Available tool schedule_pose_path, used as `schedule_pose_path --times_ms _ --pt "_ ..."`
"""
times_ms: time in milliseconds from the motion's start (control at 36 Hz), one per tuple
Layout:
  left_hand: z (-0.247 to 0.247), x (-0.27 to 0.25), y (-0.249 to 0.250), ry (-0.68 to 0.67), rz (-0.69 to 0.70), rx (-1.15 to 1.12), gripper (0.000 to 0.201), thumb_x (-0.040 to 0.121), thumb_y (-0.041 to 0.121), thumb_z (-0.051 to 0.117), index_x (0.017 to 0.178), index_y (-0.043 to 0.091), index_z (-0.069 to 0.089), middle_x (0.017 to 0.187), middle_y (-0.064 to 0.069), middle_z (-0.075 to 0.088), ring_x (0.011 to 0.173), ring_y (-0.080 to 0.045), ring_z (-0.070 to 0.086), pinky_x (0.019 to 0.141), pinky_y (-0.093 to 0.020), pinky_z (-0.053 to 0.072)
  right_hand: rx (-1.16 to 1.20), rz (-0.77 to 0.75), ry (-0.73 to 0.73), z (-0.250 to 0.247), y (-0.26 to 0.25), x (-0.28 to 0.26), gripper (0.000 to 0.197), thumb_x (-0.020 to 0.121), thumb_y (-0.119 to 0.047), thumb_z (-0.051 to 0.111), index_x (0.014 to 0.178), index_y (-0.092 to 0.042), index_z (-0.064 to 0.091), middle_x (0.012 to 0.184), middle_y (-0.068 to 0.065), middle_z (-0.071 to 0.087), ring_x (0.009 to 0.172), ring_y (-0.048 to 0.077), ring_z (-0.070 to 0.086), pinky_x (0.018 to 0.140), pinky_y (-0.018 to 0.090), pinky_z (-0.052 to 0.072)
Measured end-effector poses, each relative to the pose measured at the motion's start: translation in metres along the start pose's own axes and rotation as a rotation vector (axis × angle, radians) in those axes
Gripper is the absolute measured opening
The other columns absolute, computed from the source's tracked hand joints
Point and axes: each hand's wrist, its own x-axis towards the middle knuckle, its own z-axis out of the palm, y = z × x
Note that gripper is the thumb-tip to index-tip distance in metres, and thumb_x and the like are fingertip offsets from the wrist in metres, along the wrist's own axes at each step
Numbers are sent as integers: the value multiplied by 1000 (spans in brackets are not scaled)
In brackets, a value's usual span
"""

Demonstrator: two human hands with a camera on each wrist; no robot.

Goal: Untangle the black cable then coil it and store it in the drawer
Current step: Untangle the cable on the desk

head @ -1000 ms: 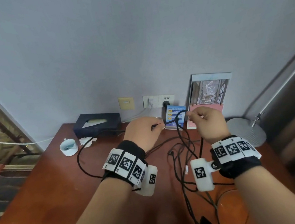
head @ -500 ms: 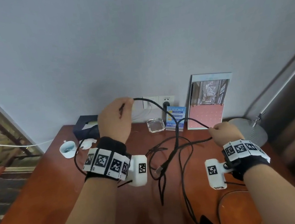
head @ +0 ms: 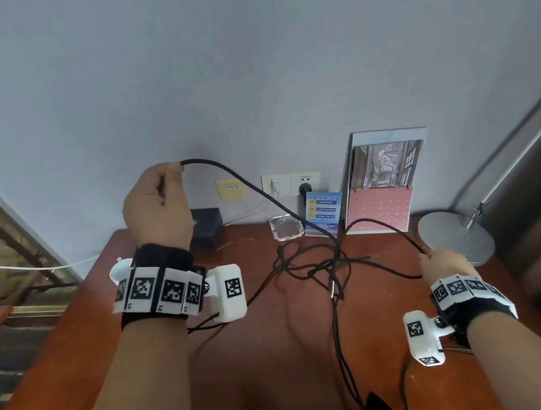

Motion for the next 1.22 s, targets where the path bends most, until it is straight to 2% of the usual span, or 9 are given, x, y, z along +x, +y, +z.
schedule_pose_path --times_ms 222,361,444,500,583,722,861,1000,1222 --pt "30 -24 15 -173 99 -42 18 95 29 54 90 24 70 82 2 68 79 -11 59 73 -23 47 273 -65 110 1 -33 -10 50 89 -15 54 135 -2 41 139 20 34 120 37 48 102 44 39" --pt "51 -44 29 -326 154 -1 19 97 25 54 89 20 71 75 19 60 76 2 56 71 -8 38 537 -633 183 -19 -83 -42 55 77 0 55 130 -14 50 135 5 49 126 22 45 110 35 32" --pt "61 -54 36 -389 188 -15 20 97 23 54 90 17 71 73 23 59 75 12 55 68 -3 35 826 -925 -207 -24 -116 -74 48 78 -5 55 123 -20 51 117 -6 64 113 13 57 101 34 42" --pt "63 -56 38 -406 191 -37 19 97 22 54 91 16 71 74 23 59 75 12 55 68 -3 36 1048 -952 -416 -19 -131 -88 25 84 -11 55 109 -12 53 82 -1 69 82 18 66 86 36 51" --pt "61 -51 36 -403 213 -20 20 97 26 54 90 17 71 73 19 61 75 4 57 67 -7 38 1238 -837 -441 -9 -135 -89 20 90 -31 46 82 -15 55 50 -5 43 43 11 42 50 26 45" --pt "49 -43 25 -400 216 79 24 95 31 53 89 17 72 77 11 66 77 -4 55 68 -6 36 755 -969 -81 5 -120 -66 32 94 -32 37 74 -14 54 53 -22 50 53 -3 45 56 10 32" --pt "33 -30 10 -297 86 38 16 95 27 58 83 26 68 72 10 63 67 -5 54 62 -9 37 676 -917 -79 17 -100 -51 31 94 -29 43 72 -13 56 56 -24 51 57 -5 46 60 9 32" --pt "18 -21 -10 -244 48 67 18 92 35 58 89 24 72 74 9 67 74 -19 64 74 -40 55 571 -867 -60 16 -89 -42 31 98 -28 47 71 -18 57 56 -22 52 58 -2 47 60 18 33" --pt "18 -18 -20 -507 80 562 33 89 14 50 114 26 69 117 -2 69 111 -28 59 101 -43 42 403 -948 56 -2 -108 -47 32 97 -32 48 65 -30 49 63 -6 56 66 12 54 67 29 41"
